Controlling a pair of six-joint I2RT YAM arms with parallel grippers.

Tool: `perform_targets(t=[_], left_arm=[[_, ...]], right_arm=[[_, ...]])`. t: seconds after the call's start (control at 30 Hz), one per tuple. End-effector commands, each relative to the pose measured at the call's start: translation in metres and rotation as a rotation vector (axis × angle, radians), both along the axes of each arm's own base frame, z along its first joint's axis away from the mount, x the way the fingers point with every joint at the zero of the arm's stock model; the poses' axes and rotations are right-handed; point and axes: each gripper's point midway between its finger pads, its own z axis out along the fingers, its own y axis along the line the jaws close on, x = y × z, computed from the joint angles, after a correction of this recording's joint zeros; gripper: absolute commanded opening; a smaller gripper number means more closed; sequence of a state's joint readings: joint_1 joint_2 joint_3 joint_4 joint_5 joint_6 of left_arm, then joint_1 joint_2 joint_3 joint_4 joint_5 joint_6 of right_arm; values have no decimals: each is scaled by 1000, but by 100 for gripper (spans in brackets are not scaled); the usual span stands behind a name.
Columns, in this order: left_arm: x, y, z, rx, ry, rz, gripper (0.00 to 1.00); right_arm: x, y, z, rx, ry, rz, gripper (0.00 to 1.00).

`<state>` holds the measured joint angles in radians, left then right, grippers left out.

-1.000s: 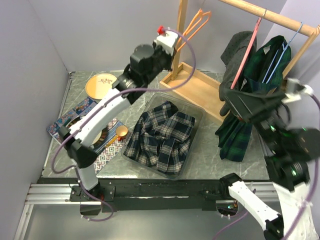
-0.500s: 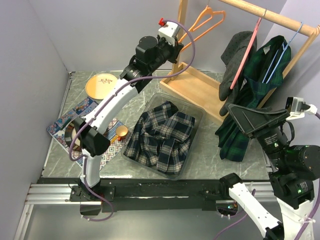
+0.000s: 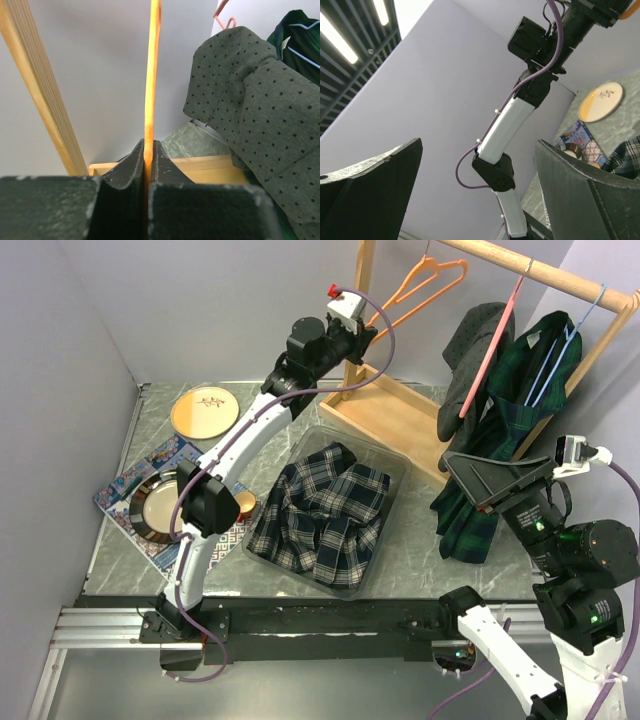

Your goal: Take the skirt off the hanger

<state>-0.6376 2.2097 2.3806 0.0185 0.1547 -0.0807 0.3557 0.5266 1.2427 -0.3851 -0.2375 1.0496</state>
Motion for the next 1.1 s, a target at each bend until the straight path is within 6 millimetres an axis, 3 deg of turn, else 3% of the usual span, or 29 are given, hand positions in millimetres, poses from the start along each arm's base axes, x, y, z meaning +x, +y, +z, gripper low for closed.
perform_targets(t=[0.0, 0.1, 0.13, 0.17, 0.2, 0.37, 0.43, 0.47, 0.53, 0.57, 0.6, 0.63, 0.67, 0.7, 0.73, 0.77, 0.8, 0.83, 0.87, 0.9, 0.93, 0.97, 1.0, 1.03, 1.07], left_arm=[[-5, 10, 36, -95, -74, -27, 1], [-4, 9, 34, -96, -65, -40, 1], [-5, 9, 33, -95, -61, -45, 5], [-6, 10, 36, -104, -60, -44, 18], [-6, 11, 35, -113, -54, -39, 23], [-2, 8, 27, -107, -39, -41, 18], [-3, 4, 27, -114, -35, -61, 33], [-7, 6, 33, -124, -42, -62, 48], [-9, 9, 24, -107, -20, -58, 57], [-19, 18, 41, -112, -42, -53, 64], [-20, 20, 25, -80, -17, -44, 68], [-26, 24, 26, -73, -18, -42, 71], [-44, 37, 49, -89, -47, -42, 77], [-49, 39, 31, -71, -15, -45, 79], [-58, 42, 31, -68, -14, -59, 81], [-79, 57, 55, -91, -50, -60, 87], [-85, 59, 35, -71, -12, -65, 90], [-93, 64, 36, -70, -14, -63, 97], [-112, 78, 55, -89, -42, -60, 97], [-116, 82, 41, -66, -16, -55, 97], [-132, 95, 52, -70, -21, -43, 97], [-139, 101, 51, -63, -15, -40, 97], [-143, 105, 37, -42, 12, -35, 97], [-157, 116, 48, -49, -5, -31, 97], [-162, 121, 39, -22, 25, -23, 97]], right_arm=[[5, 2, -2, -41, 12, -4, 100], [11, 5, -8, -36, 42, 1, 100], [13, 6, -9, -34, 46, 2, 100], [14, 6, -9, -29, 54, 4, 100], [16, 6, -10, -26, 61, -2, 100], [17, 8, -6, -20, 72, 7, 100], [17, 8, -5, -19, 71, 10, 100], [17, 7, -3, -22, 67, 3, 100], [23, 3, -4, -21, 83, -32, 99], [23, 0, 0, -23, 74, -49, 99], [29, -1, 0, -33, 85, -65, 98], [34, -1, -3, -53, 108, -80, 98], [35, -7, 8, -80, 78, -121, 98], [40, -11, 10, -108, 81, -152, 98], [57, -10, 0, -157, 135, -179, 98], [61, -17, 9, -188, 107, -227, 97], [69, -19, 9, -217, 111, -256, 97], [83, -17, 2, -257, 140, -272, 96], [92, -28, 7, -284, 132, -344, 95], [107, -29, 2, -317, 155, -376, 94], [114, -32, -1, -354, 162, -404, 94], [117, -37, 7, -365, 152, -434, 93], [133, -45, 1, -396, 187, -503, 93], [137, -51, -1, -436, 198, -537, 93], [138, -58, 9, -440, 184, -577, 93]])
